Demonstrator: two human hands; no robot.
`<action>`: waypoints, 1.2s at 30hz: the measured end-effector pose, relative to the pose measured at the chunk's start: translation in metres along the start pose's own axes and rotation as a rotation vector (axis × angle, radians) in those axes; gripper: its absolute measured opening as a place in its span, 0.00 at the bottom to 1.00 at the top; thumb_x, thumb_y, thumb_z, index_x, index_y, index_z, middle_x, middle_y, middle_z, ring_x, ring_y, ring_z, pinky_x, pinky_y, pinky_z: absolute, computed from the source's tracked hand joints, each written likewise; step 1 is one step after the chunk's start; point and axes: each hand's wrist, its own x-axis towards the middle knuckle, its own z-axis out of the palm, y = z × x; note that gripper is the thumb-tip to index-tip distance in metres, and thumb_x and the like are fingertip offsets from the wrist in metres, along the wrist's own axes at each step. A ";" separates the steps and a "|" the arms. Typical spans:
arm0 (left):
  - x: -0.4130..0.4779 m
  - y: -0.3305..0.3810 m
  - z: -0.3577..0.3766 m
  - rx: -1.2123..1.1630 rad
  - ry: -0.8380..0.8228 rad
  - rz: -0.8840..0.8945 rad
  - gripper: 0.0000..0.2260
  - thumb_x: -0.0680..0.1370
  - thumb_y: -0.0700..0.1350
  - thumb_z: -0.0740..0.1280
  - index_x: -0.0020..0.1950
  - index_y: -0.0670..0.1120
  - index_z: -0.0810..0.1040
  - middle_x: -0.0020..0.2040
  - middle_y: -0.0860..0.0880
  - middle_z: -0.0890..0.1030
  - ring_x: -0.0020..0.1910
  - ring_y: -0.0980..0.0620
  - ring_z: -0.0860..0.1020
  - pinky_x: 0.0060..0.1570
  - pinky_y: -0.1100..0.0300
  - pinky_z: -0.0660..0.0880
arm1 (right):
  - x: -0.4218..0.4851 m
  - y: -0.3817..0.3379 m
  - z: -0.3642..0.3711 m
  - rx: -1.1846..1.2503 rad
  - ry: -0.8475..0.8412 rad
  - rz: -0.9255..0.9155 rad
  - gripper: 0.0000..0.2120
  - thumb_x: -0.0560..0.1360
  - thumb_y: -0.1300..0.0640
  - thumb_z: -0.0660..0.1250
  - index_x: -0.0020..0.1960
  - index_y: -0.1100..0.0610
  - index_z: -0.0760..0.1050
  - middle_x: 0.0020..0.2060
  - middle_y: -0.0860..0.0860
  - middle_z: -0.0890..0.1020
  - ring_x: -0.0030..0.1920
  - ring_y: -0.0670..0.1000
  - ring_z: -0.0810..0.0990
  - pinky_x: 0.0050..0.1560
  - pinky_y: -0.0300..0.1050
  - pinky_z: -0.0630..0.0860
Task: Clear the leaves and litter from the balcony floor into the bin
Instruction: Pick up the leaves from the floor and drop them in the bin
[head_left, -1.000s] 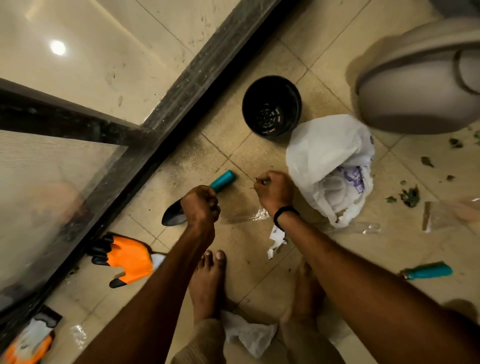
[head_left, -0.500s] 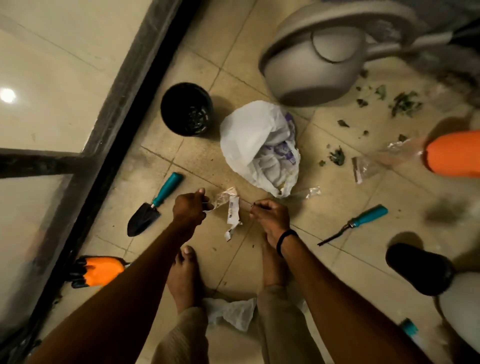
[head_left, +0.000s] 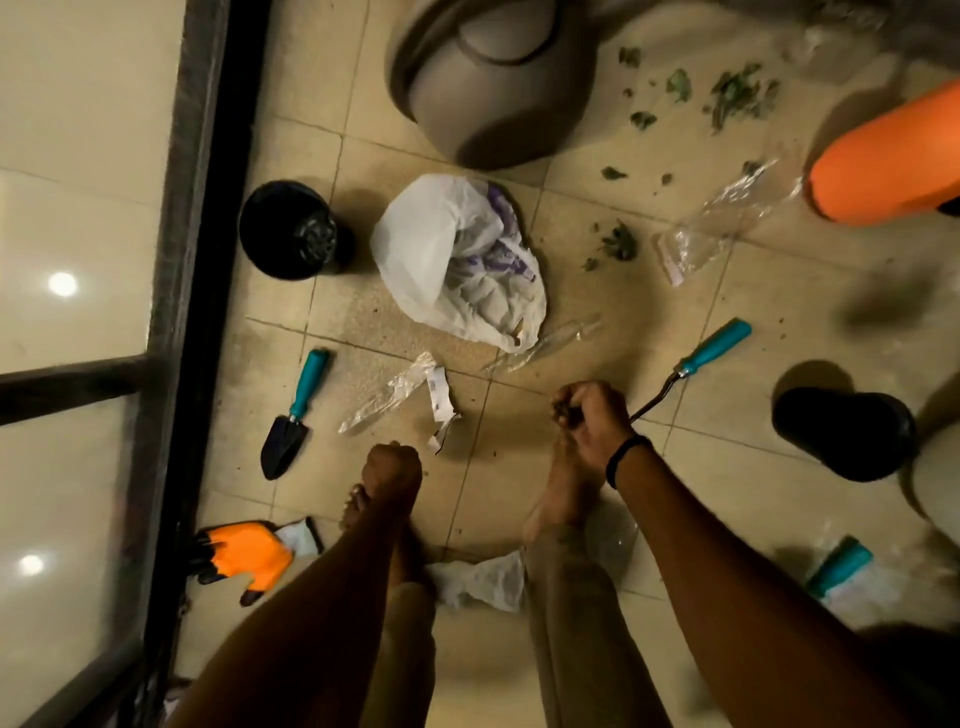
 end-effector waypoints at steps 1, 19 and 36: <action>0.016 -0.020 0.014 0.028 -0.006 -0.058 0.22 0.80 0.58 0.58 0.65 0.43 0.75 0.69 0.39 0.75 0.68 0.36 0.72 0.69 0.44 0.67 | 0.002 0.002 0.001 0.029 -0.014 0.021 0.12 0.67 0.70 0.52 0.31 0.61 0.70 0.28 0.57 0.76 0.27 0.53 0.71 0.26 0.40 0.64; 0.031 -0.085 0.049 0.319 0.181 0.160 0.47 0.69 0.81 0.44 0.73 0.49 0.67 0.76 0.42 0.64 0.75 0.39 0.61 0.73 0.41 0.56 | 0.056 0.146 0.039 -0.946 0.008 -0.137 0.21 0.78 0.44 0.62 0.52 0.60 0.84 0.47 0.58 0.85 0.52 0.60 0.82 0.54 0.51 0.77; 0.103 -0.120 0.060 0.049 -0.119 0.200 0.27 0.68 0.78 0.53 0.49 0.63 0.80 0.54 0.49 0.80 0.57 0.44 0.75 0.63 0.37 0.68 | 0.015 0.169 0.083 -0.848 0.040 -0.212 0.13 0.81 0.61 0.59 0.54 0.68 0.79 0.53 0.63 0.82 0.57 0.60 0.79 0.53 0.49 0.73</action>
